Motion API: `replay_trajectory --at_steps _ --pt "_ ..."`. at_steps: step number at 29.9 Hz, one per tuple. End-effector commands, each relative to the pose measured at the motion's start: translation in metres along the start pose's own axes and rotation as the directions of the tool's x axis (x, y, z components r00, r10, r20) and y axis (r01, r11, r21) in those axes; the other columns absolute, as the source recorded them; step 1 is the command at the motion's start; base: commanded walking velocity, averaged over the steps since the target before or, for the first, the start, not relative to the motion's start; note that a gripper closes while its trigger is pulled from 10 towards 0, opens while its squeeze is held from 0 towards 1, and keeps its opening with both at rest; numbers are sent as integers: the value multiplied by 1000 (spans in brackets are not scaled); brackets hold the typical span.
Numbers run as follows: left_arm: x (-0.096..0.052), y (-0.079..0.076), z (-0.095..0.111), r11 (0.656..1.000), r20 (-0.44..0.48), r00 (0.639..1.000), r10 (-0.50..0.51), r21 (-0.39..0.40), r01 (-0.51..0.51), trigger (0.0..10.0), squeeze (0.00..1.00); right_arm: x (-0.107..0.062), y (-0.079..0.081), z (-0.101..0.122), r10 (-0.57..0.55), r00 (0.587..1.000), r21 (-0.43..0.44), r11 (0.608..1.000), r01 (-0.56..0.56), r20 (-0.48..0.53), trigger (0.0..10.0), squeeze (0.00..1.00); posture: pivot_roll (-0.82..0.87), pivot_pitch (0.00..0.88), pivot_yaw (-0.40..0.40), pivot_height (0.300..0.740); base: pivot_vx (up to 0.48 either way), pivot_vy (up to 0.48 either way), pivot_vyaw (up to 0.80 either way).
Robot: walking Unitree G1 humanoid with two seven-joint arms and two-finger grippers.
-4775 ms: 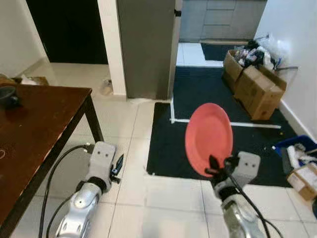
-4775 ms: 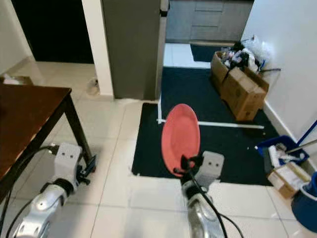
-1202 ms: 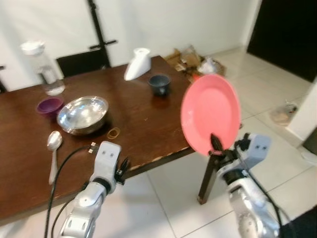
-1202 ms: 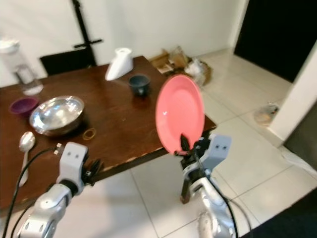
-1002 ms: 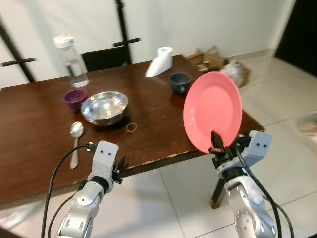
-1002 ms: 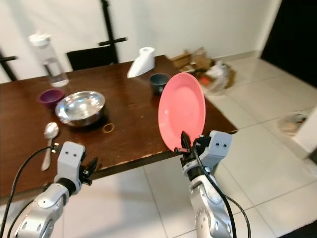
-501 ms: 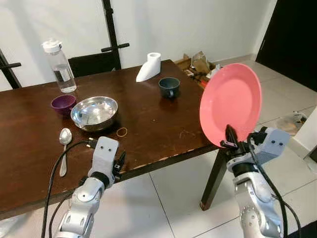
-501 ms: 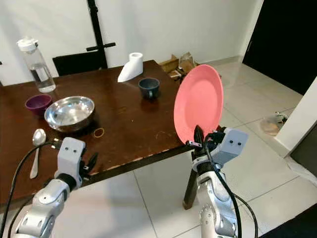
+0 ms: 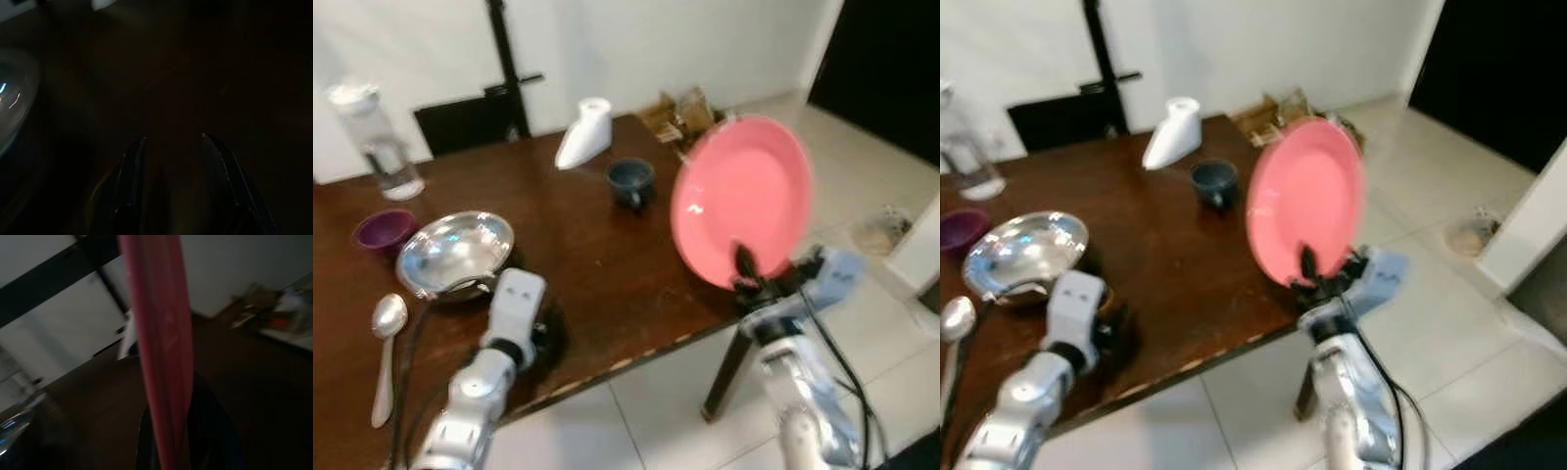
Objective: Setting the table
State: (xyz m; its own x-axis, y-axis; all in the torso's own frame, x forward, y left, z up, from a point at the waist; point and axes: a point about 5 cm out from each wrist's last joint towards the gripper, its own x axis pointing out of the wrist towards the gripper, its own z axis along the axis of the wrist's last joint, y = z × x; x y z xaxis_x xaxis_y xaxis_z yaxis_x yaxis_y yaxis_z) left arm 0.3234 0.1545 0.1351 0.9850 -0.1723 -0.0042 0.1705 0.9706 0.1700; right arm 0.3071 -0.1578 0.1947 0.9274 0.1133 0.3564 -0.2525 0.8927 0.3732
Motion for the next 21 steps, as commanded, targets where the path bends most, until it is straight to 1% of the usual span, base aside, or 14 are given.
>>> replay_trajectory --at_steps 1,2,9,15,17,18,19,21 --pt "-3 -4 -8 1000 -24 1000 -13 3 13 10000 0 -3 -5 3 -11 1000 3 1000 11 5 10000 0 54 97 128 740 435 0 0" --pt "-3 -5 -8 1000 -24 1000 -14 3 14 10000 0 -3 -5 3 -9 1000 4 1000 9 4 10000 0 54 97 128 740 412 0 0" --pt "-4 -8 -7 1000 -22 999 -27 -11 27 10000 0 -3 -5 3 -4 1000 4 1000 4 -1 10000 0 53 101 127 740 0 0 0" --pt "-6 -9 -5 999 -7 999 -39 1 39 10000 0 -6 -4 2 5 1000 22 1000 -5 -16 10000 0 52 103 127 740 0 0 0" --pt "-7 -10 -2 999 9 999 -46 12 46 10000 0 -8 -3 0 19 999 44 999 -18 -36 10000 0 50 105 126 740 0 0 0" --pt "-7 -10 -2 999 12 999 -47 14 47 10000 0 -9 -2 -2 33 998 71 997 -30 -51 10000 0 52 105 125 740 0 0 0" --pt "-7 -10 -1 999 15 999 -47 19 46 10000 0 -11 1 -5 60 995 116 992 -51 -78 10000 0 53 105 123 740 0 0 0" --pt "-7 -10 1 998 24 999 -48 28 47 10000 0 -14 3 -8 85 991 144 987 -69 -108 10000 0 54 106 121 740 0 0 0"
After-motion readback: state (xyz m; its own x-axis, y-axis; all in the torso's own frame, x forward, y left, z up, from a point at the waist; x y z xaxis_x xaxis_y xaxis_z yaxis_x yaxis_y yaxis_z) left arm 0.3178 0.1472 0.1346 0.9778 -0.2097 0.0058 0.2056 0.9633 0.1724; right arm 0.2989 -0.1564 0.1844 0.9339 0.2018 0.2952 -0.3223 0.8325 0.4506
